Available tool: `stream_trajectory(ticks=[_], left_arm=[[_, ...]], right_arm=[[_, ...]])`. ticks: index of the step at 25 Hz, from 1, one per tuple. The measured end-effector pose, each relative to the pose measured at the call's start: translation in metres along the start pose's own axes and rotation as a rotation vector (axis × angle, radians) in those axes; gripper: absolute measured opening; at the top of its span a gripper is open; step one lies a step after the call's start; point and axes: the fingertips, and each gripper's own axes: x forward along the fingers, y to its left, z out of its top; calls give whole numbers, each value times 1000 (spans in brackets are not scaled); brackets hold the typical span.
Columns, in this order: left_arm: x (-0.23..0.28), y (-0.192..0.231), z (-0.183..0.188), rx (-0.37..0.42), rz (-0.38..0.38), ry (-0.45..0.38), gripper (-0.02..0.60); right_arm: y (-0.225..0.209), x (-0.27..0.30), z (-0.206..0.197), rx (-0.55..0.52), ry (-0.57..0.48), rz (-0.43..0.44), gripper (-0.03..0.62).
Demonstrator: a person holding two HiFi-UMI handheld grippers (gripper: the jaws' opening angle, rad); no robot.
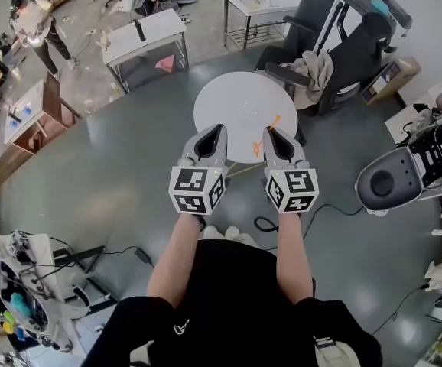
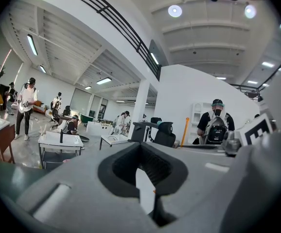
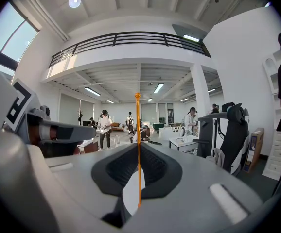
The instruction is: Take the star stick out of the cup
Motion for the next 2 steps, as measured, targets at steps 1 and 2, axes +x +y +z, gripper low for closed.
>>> stream_trajectory(ticks=[1, 2], left_arm=[[1, 0, 0, 0, 1, 0, 3], [2, 0, 0, 0, 2, -1, 3]], right_arm=[[-1, 1, 0, 0, -1, 1, 11], [-2, 1, 0, 0, -2, 1, 11]])
